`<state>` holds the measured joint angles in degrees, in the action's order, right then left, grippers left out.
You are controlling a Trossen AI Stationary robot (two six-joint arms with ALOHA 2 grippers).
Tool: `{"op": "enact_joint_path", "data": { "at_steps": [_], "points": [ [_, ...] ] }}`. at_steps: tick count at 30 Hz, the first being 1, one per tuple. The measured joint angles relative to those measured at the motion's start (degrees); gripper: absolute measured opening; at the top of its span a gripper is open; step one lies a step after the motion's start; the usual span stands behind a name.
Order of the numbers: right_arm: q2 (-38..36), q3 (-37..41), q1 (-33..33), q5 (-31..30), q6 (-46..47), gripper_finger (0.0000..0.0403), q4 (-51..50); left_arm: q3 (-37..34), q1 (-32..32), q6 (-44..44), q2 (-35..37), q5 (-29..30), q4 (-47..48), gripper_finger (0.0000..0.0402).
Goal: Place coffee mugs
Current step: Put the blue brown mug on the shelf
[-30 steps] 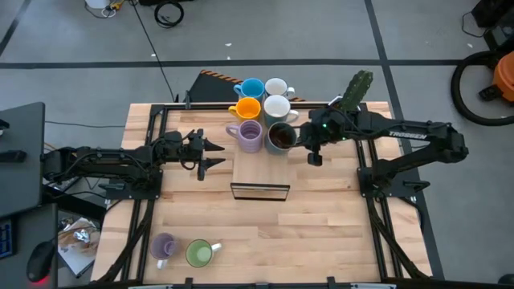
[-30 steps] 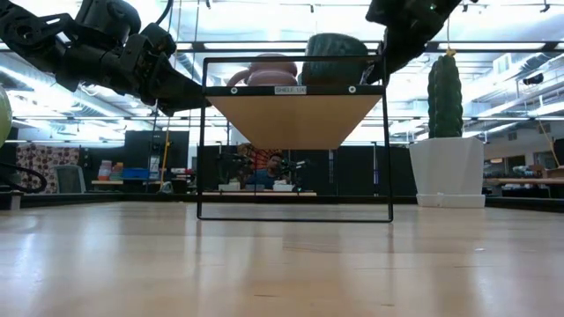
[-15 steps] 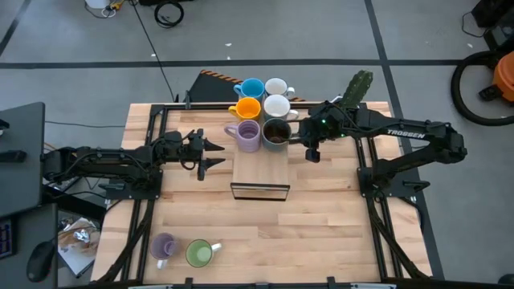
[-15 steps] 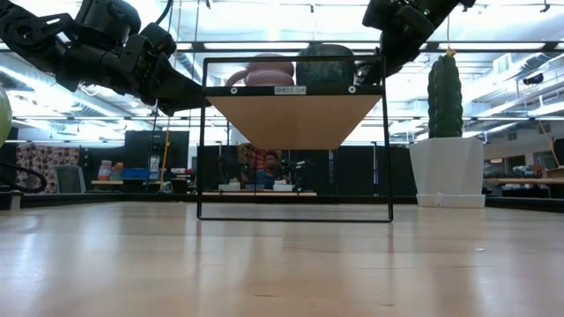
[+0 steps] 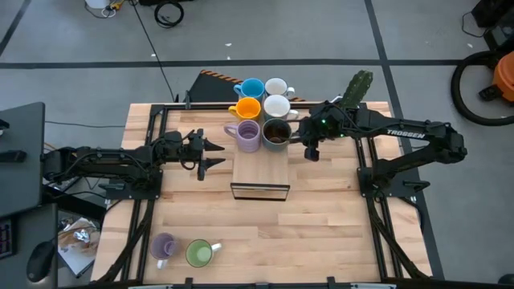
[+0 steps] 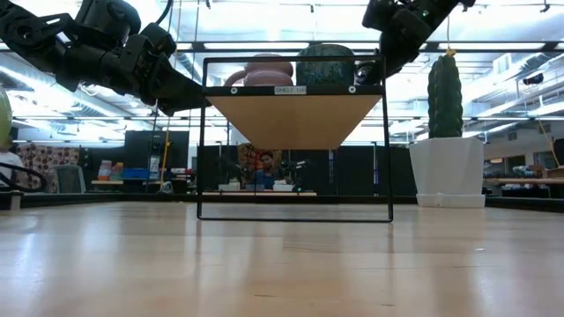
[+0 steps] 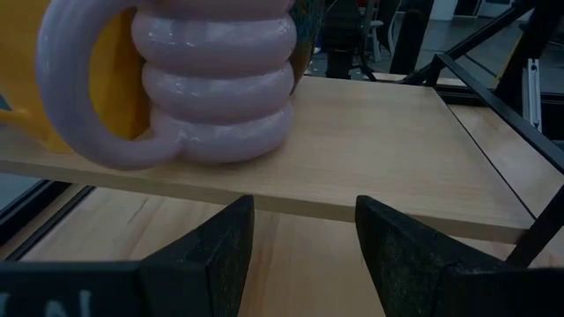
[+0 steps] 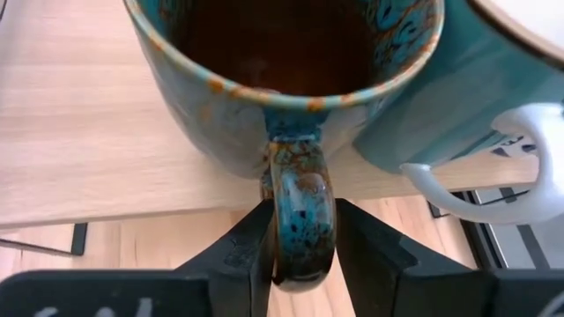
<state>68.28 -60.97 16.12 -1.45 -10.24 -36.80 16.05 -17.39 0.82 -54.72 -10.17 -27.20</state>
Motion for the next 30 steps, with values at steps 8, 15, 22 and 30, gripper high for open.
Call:
{"op": "enact_joint_path", "data": {
  "at_steps": [8,15,22,30],
  "points": [
    [0.0,0.0,0.0,0.0,0.2,0.0124,1.7,0.0,0.0,-0.1,0.0,0.0,0.0,0.0205],
    [0.0,0.1,0.0,0.0,0.2,0.0124,1.7,0.0,0.0,-0.1,0.0,0.0,0.0,0.0205],
    [0.0,0.1,1.0,1.5,-0.9,0.0124,1.6,0.0,0.0,-0.2,0.0,0.0,0.0,0.0205],
    [0.0,0.1,2.4,1.7,-2.5,0.0124,1.7,0.0,0.0,-0.1,0.0,0.0,0.0,0.0205]
  ]
}}
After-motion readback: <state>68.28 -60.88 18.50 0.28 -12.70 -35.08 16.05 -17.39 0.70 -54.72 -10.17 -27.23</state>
